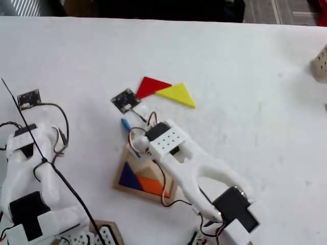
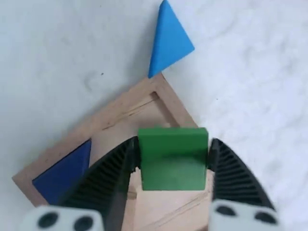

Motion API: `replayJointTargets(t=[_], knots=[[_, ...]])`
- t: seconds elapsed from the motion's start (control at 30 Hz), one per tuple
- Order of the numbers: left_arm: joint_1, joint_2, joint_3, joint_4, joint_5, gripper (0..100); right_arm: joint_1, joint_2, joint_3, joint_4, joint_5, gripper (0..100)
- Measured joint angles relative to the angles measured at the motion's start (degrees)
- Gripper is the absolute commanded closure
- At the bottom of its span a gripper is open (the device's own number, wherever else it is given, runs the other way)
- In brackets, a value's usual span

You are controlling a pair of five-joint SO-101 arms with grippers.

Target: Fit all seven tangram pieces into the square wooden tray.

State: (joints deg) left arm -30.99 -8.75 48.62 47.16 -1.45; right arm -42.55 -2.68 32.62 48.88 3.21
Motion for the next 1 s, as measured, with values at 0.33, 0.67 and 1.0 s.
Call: replayJointTargets(t=[0.33,0.67,1.0], knots=[[0.0,0.0,0.0,0.0,0.0,92,0.0,-0.7,0.97,0.79,-0.18,65.1],[0.0,0.0,0.0,0.0,0.0,92,16.97,-12.66,-1.76,12.22,-0.18,93.2],[1.23,0.0,0.0,0.0,-0.18,98,34.29,-18.55,8.79,12.22,0.97,98.1]])
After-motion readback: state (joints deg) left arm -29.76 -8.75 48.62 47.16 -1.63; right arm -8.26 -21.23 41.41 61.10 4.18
